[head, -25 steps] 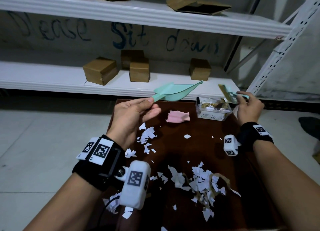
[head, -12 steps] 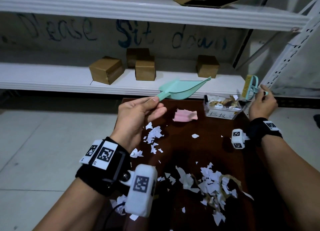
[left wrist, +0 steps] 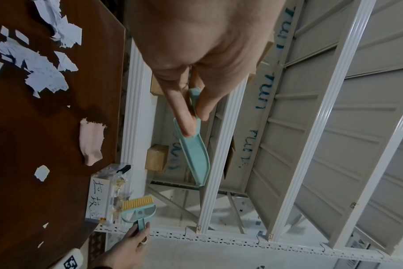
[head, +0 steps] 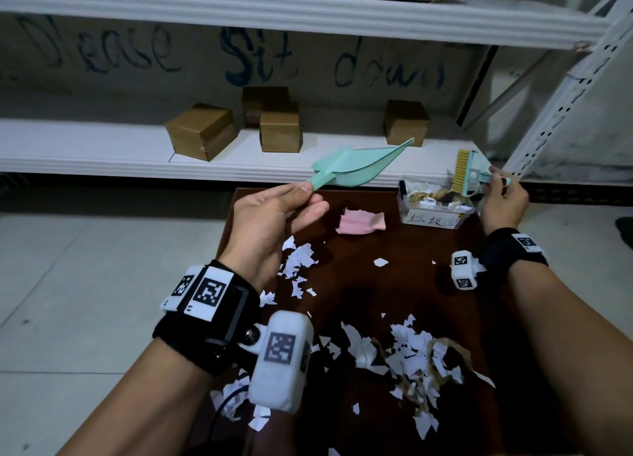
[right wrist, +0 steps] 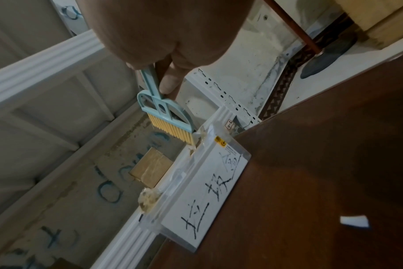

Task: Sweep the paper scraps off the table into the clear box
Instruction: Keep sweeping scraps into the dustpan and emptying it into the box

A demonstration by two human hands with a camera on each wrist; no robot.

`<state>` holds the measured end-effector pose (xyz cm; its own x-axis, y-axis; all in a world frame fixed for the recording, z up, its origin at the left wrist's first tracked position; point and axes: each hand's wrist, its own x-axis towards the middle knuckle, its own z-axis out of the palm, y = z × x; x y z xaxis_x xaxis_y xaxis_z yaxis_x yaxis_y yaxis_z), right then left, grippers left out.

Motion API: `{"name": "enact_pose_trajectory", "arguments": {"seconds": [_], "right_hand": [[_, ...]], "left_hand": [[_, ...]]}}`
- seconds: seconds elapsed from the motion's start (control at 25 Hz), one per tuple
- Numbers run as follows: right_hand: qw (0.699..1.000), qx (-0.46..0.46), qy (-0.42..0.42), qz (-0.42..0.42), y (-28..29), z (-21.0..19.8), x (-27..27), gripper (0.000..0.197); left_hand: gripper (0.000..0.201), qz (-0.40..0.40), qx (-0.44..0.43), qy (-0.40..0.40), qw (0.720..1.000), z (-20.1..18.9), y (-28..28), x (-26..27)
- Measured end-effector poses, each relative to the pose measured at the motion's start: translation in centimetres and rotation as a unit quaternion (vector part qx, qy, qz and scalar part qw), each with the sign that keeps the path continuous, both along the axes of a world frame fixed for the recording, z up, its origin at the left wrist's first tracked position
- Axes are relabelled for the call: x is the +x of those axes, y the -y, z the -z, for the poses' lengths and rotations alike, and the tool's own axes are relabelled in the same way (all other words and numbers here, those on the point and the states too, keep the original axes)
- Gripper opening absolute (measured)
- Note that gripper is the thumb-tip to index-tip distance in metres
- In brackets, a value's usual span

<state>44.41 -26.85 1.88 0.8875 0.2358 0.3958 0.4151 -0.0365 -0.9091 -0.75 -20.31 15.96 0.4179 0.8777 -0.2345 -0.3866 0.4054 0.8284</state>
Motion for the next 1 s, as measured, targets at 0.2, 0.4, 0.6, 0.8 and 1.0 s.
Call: {"name": "enact_pose_trajectory", "arguments": {"seconds": [0.2, 0.4, 0.6, 0.8, 1.0], "right_hand": [[0.999, -0.039, 0.013, -0.014, -0.2, 0.6, -0.7, 0.029], [0.985, -0.152, 0.056, -0.050, 0.0, 0.8, -0.5, 0.031], [0.990, -0.099, 0.062, -0.074, 0.5, -2.1, -0.4, 0.022], [0.996, -0.041, 0.072, -0.046, 1.2, -4.9, -0.6, 0.023], [0.994, -0.074, 0.051, -0.054, 1.3, -2.8, -0.8, 0.026]], "left_hand": [[0.011, -0.004, -0.003, 0.006, 1.000, -0.1, 0.1, 0.2], [0.008, 0.001, -0.006, 0.004, 1.000, 0.0, 0.0, 0.4], [0.008, -0.002, -0.003, 0.003, 1.000, 0.1, -0.4, 0.4], [0.009, -0.001, -0.004, 0.002, 1.000, 0.1, -0.4, 0.6], [0.009, -0.001, -0.002, 0.001, 1.000, 0.2, -0.4, 0.6]]}}
